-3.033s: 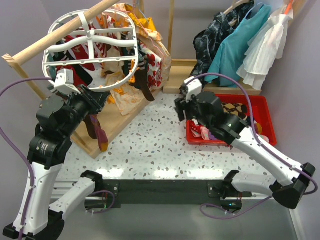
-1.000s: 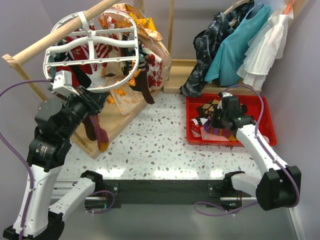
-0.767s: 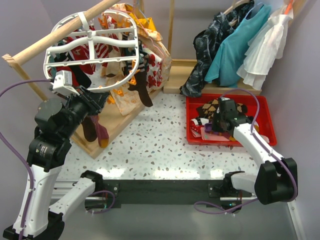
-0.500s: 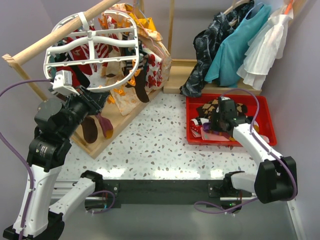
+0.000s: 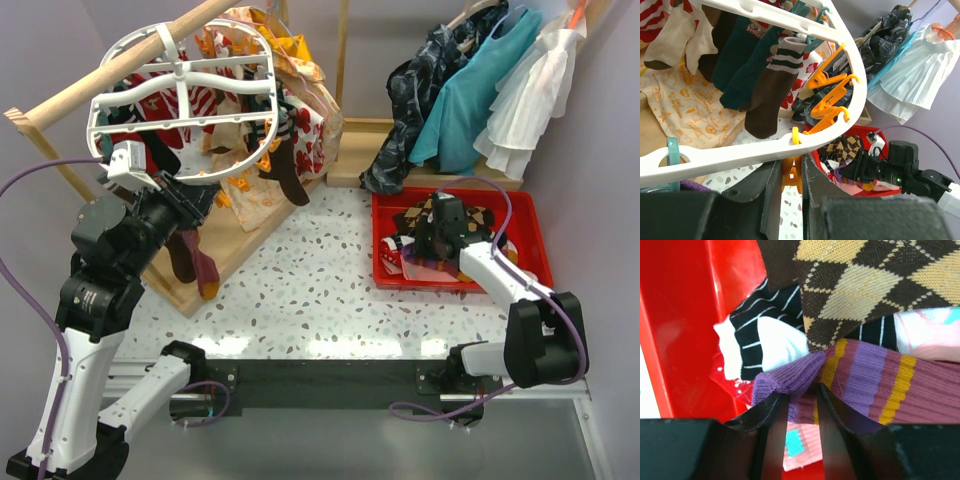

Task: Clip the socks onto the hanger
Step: Pick up the sock from the bin, then clamp the sock onto the hanger.

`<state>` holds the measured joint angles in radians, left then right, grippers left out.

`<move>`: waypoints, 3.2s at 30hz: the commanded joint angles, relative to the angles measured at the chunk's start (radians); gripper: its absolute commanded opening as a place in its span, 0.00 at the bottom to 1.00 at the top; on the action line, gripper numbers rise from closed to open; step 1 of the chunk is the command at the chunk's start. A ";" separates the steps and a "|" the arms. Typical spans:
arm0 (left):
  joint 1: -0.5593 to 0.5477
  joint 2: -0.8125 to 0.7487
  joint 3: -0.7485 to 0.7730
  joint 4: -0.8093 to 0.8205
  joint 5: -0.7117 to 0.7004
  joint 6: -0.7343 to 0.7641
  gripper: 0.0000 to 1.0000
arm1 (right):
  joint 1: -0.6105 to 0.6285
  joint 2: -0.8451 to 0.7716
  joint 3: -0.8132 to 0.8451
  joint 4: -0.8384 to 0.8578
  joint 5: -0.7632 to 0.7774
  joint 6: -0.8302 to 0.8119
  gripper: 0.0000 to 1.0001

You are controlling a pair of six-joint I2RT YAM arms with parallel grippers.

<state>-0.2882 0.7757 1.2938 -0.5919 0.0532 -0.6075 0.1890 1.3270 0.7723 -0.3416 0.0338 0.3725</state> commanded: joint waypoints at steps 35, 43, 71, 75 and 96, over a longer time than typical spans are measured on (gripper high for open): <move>0.004 0.013 -0.007 0.093 0.108 -0.011 0.06 | 0.345 -0.240 0.444 0.183 -0.468 0.127 0.00; 0.003 0.008 -0.019 0.142 0.158 -0.012 0.06 | 0.547 -0.103 0.531 0.294 -0.462 0.195 0.00; 0.003 -0.042 -0.113 0.262 0.246 0.078 0.06 | 0.765 0.224 0.843 0.323 -0.437 0.215 0.00; 0.003 -0.052 -0.119 0.271 0.249 0.091 0.06 | 0.764 0.239 0.866 0.300 -0.436 0.207 0.00; 0.003 -0.058 -0.133 0.253 0.264 0.224 0.12 | 0.764 0.238 0.907 0.305 -0.416 0.203 0.00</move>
<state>-0.2836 0.7193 1.1793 -0.3519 0.2401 -0.4328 0.9482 1.5703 1.6230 -0.0807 -0.3878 0.5739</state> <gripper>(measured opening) 0.207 0.023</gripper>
